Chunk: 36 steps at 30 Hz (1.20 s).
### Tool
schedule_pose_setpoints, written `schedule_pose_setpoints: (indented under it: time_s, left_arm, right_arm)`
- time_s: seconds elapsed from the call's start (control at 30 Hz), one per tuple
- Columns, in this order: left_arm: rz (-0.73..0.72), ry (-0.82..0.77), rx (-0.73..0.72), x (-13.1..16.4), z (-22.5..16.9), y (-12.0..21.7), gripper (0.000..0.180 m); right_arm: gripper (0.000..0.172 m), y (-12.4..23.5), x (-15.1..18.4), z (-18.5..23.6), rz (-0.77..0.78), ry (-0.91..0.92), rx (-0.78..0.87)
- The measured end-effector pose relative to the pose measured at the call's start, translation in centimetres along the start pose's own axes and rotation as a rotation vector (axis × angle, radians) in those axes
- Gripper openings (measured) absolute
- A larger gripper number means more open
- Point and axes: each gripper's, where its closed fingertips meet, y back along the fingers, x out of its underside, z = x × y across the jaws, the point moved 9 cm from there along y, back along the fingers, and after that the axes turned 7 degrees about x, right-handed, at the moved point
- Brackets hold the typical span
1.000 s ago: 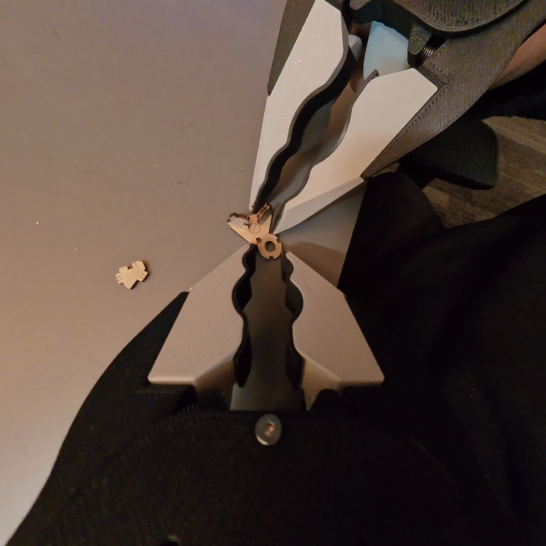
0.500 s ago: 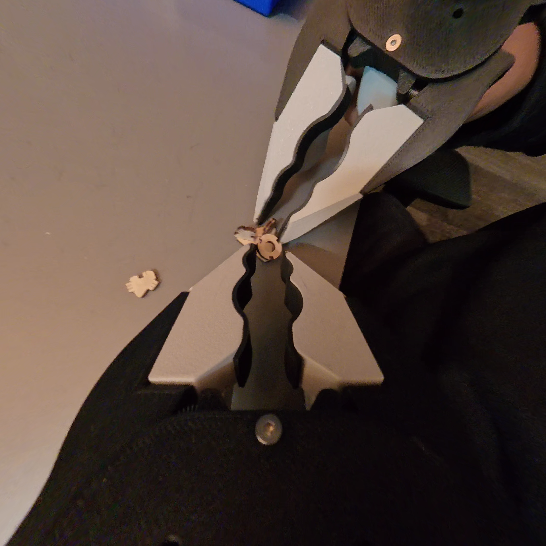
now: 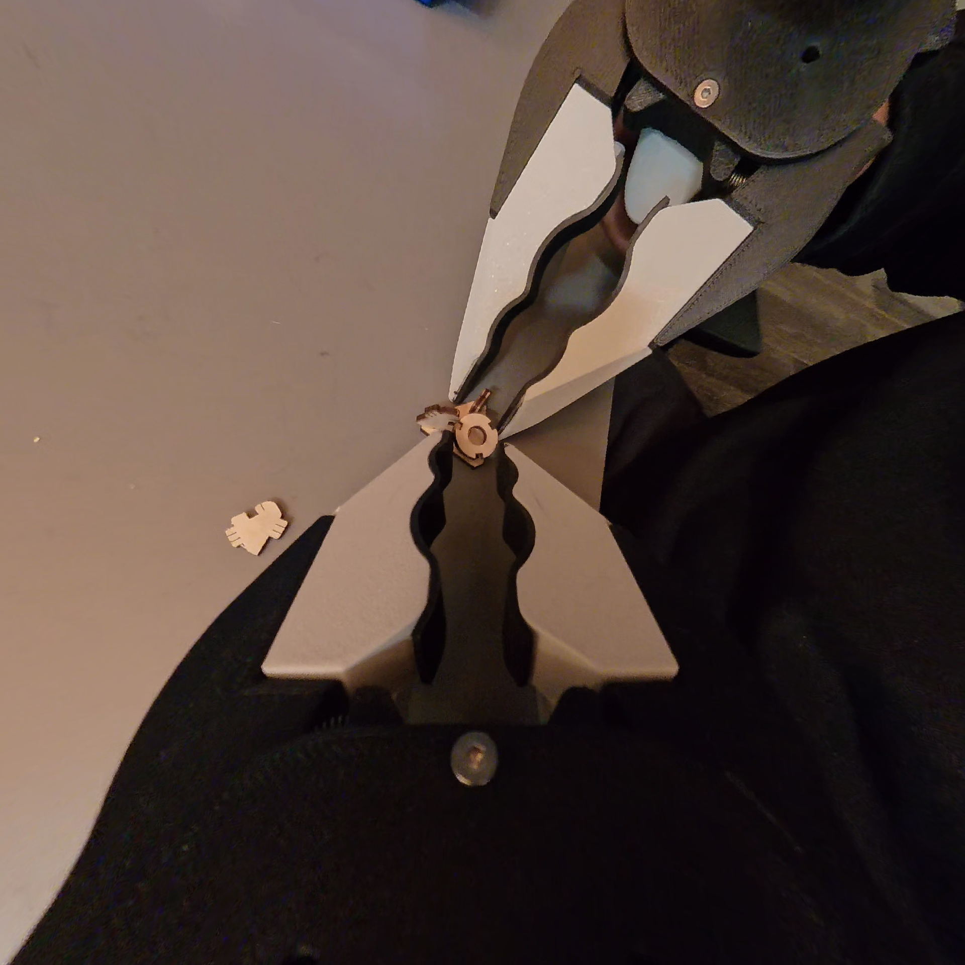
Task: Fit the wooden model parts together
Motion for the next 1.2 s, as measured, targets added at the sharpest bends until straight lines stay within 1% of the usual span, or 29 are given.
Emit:
schedule_pose_setpoints:
  time_s: [0.2, 0.73, 0.97, 1.1, 1.2]
  left_arm:
    - [0.03, 0.009, -0.013, 0.07, 0.1, -0.31, 0.014]
    - [0.009, 0.024, -0.02, 0.04, 0.25, -0.09, 0.015]
    - [-0.045, 0.034, 0.015, 0.03, 0.14, 0.47, 0.014]
    - [-0.065, 0.026, 0.003, -0.1, 0.16, 0.63, 0.014]
    - [-0.065, 0.017, -0.006, -0.22, 0.15, 0.53, 0.014]
  right_arm:
    - [0.016, -0.06, -0.03, 0.01, -0.005, 0.002, 0.0]
    - [0.013, -0.11, -0.07, 0.11, -0.005, 0.019, 0.013]
    - [0.013, -0.12, -0.11, 0.16, -0.003, 0.032, 0.02]
    - [0.014, -0.12, -0.11, 0.18, -0.004, 0.032, 0.017]
    - [0.019, -0.07, -0.13, 0.17, -0.002, 0.034, 0.018]
